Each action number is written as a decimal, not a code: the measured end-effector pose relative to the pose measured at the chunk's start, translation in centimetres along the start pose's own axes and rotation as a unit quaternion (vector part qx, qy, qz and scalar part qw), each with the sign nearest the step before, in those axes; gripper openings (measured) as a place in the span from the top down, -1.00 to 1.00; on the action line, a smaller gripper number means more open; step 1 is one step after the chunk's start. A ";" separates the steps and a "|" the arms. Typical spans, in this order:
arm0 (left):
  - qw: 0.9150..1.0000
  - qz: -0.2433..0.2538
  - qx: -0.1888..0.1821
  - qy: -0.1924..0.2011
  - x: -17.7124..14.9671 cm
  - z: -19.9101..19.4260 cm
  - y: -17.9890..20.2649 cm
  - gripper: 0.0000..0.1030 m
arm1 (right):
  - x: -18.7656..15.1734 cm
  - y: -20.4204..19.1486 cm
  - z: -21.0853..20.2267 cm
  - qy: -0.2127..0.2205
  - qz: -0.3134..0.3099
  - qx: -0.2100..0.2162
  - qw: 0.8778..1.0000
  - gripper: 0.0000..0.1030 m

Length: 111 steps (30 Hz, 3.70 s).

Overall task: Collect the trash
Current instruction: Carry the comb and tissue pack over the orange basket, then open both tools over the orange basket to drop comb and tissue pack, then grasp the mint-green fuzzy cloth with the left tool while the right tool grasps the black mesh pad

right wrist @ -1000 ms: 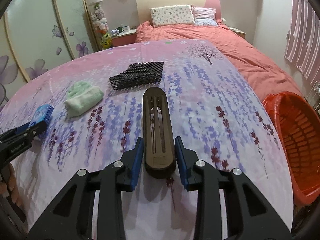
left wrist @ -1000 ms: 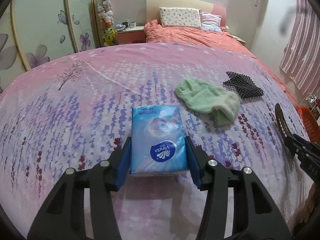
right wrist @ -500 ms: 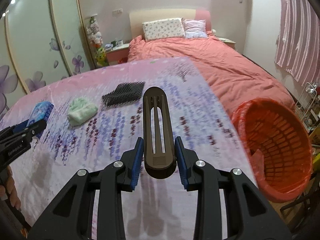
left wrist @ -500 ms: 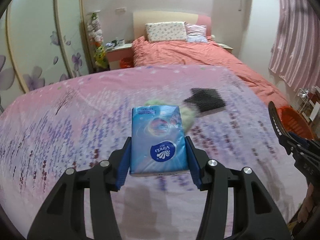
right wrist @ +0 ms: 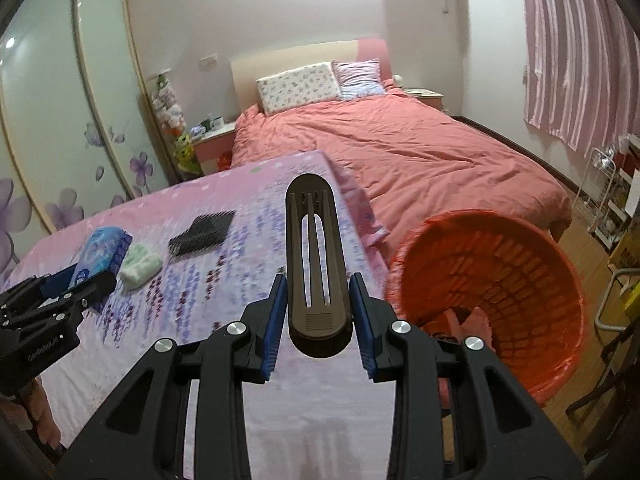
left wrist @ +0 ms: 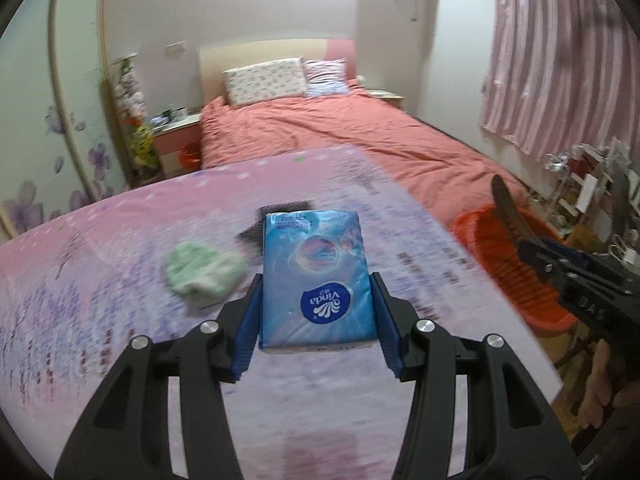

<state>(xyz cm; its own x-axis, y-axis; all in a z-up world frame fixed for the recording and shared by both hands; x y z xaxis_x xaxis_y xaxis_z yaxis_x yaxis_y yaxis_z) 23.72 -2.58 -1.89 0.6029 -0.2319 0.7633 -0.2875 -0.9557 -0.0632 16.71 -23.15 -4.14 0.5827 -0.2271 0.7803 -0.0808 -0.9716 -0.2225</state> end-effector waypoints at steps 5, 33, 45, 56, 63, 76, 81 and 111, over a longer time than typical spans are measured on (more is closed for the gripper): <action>0.999 0.012 -0.048 0.016 2.2 -0.3 4.9 0.02 | 1.0 3.1 -1.0 0.012 0.017 -0.010 1.000 0.37; 0.982 0.087 -0.162 -0.041 2.8 8.4 23.9 -0.37 | 0.5 19.2 0.4 0.013 0.144 -0.034 0.989 -0.05; 0.996 0.061 -0.043 -0.054 0.3 9.3 10.4 -0.63 | -0.7 15.3 1.1 -0.010 0.104 -0.040 0.994 -0.32; 0.988 -0.055 0.116 -0.082 -1.3 11.9 -9.1 -0.80 | -1.9 8.6 2.8 -0.048 0.054 -0.011 0.997 -0.32; 0.982 -0.072 0.130 -0.115 -1.6 14.6 -12.0 -0.80 | -2.1 5.9 4.0 -0.067 0.035 0.000 0.997 -0.32; 0.970 -0.101 0.183 -0.121 -2.0 14.7 -18.1 0.45 | -2.4 1.1 5.5 -0.085 0.009 0.024 0.996 -0.32; 0.970 -0.121 0.178 -0.114 -3.1 13.7 -20.3 0.34 | -2.1 -2.7 7.4 -0.093 -0.011 0.045 0.995 -0.32; 0.970 -0.135 0.168 -0.115 -3.1 13.9 -21.3 0.25 | 0.2 -12.6 17.3 -0.126 -0.063 0.078 0.987 0.84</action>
<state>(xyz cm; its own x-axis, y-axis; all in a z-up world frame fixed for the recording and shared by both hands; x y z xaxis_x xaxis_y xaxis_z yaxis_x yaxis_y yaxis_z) 38.34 16.00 -11.87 0.7838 0.0379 0.6199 0.1396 -0.9833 -0.1164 31.78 -9.83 -11.30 0.7651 -0.0623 0.6409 0.1188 -0.9646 -0.2356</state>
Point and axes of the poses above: each gripper's, at about its wrist camera, not at the fingertips, and z roughly the way its jaws point, y to its right, x to its top, the point moved 4 cm from there along z, roughly the way its jaws point, and after that the axes turned 6 degrees about x, right-handed, at the moved point
